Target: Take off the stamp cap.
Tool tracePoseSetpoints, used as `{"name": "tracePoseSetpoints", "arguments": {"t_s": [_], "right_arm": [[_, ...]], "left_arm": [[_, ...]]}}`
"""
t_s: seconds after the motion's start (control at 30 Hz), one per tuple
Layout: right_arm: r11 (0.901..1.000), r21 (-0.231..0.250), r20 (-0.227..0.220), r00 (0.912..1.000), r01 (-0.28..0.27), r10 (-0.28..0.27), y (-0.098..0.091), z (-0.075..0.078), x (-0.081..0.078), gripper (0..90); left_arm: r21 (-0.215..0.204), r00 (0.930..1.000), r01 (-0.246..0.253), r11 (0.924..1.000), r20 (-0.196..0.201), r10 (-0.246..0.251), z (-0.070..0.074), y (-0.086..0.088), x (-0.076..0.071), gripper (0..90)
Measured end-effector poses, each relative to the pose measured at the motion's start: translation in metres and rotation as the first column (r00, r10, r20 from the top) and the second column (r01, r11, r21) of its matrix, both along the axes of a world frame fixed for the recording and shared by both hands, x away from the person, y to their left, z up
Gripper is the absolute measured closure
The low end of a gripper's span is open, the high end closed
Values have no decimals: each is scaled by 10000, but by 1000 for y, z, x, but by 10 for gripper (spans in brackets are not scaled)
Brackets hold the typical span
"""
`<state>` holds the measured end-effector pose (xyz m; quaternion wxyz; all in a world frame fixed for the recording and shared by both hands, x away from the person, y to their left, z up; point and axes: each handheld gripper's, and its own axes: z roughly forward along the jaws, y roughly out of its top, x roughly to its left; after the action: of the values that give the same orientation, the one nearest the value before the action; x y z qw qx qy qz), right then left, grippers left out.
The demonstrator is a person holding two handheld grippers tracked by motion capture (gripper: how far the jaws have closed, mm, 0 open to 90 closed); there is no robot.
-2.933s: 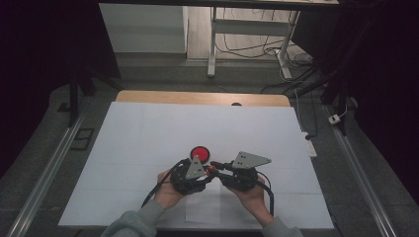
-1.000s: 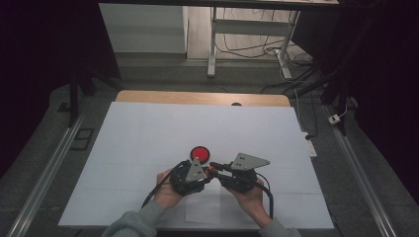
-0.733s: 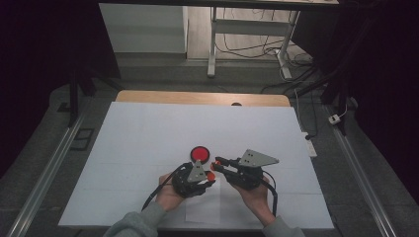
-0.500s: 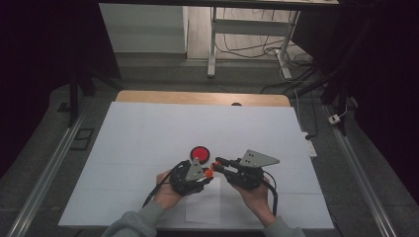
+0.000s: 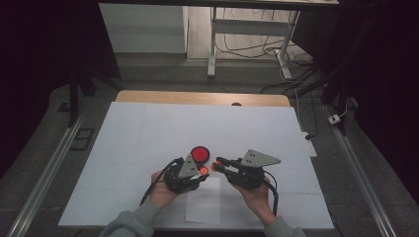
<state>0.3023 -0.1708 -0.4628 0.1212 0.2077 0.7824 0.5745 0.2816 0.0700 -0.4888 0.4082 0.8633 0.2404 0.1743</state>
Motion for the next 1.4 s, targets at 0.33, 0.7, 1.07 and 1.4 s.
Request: {"name": "tracePoseSetpoints", "arguments": {"t_s": [0.33, 0.7, 1.07, 1.4], "right_arm": [[10000, -48, -27, 10000, 54, -54, -2, 0, 2, 726], [9998, -76, -10, 9998, 187, -187, -6, 0, 3, 726], [9995, -146, 4, 9996, 277, -277, -9, -1, 4, 726], [9993, -185, -17, 9995, 320, -321, -9, -1, 5, 725]], "left_arm": [[-549, 9988, -455, 9975, -206, 444, 4, 32, -4, 654], [-692, 9965, -788, 9945, -347, 765, 5, 61, -13, 653], [-715, 9911, -1253, 9895, -544, 1215, -4, 90, -28, 653], [-858, 9853, -1643, 9827, -626, 1592, -7, 108, -36, 652]]}}
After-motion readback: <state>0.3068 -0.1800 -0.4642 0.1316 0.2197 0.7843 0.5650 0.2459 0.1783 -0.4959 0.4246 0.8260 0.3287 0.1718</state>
